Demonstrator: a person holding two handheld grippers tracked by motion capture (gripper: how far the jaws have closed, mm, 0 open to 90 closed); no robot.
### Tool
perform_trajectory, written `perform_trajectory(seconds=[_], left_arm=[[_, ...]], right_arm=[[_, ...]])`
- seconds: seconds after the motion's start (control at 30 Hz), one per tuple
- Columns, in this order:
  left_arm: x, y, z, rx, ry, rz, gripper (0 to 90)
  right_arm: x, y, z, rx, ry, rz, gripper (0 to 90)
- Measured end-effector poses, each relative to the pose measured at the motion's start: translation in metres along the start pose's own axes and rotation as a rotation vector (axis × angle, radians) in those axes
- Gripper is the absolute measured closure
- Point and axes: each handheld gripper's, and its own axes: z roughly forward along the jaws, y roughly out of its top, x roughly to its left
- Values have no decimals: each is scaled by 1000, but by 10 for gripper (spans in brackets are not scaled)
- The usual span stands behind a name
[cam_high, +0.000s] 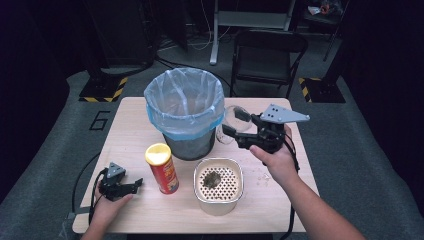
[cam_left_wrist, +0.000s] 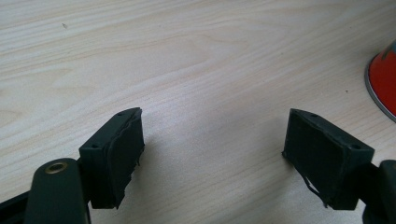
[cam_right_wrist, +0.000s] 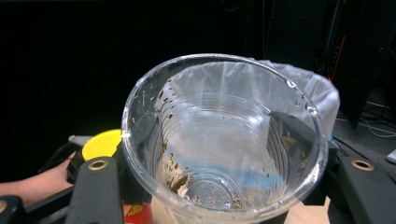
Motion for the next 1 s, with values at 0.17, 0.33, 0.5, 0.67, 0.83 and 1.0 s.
perform_trajectory(seconds=[0.17,0.33,0.5,0.67,0.83,1.0], left_arm=[[0,0,0,0,0,0,199],[-1,0,-1,5,2,-5,198],[-1,-2,-2,-1,3,-2,200],[-2,-1,-2,9,-3,-5,200],[-1,0,-1,4,-4,-5,200],[-1,0,-2,8,-6,-4,201]], right_arm=[[-3,20,-5,-11,-13,-23,358],[-6,39,-2,-17,-26,-42,360],[-9,65,15,-8,-24,-49,359],[-12,85,50,4,-39,-64,353],[-10,87,88,42,-56,-90,354],[-12,86,119,65,-53,-69,354]])
